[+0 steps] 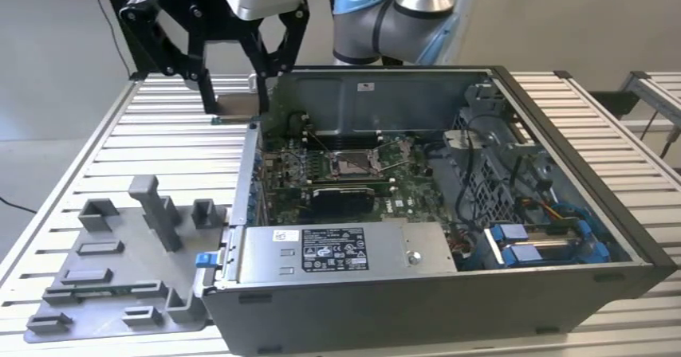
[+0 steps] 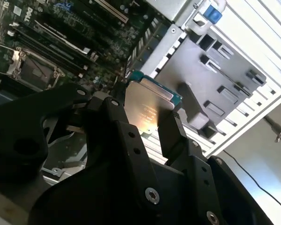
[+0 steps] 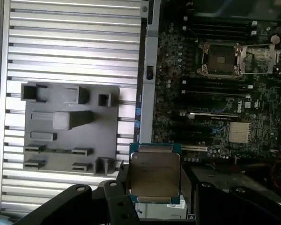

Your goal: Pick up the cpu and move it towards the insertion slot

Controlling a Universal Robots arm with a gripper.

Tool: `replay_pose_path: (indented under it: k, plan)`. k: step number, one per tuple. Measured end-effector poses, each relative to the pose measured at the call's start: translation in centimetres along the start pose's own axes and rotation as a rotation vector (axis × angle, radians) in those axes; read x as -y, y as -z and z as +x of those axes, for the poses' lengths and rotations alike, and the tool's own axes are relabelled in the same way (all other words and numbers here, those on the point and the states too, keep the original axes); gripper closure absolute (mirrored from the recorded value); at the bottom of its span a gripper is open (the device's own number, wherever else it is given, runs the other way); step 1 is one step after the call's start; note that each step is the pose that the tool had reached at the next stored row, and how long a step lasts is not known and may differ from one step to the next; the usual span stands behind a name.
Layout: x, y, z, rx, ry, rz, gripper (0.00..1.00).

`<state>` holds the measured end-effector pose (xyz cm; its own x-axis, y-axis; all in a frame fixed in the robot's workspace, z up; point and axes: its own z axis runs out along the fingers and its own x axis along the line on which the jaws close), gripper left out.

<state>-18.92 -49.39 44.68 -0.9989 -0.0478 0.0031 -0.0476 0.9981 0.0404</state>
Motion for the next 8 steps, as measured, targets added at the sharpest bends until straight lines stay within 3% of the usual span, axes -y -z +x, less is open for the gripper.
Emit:
replay_pose_path:
  k: [8]
  plan:
    - [0.1, -0.01, -2.12, -0.0001, 0.002, 0.0, 1.0]
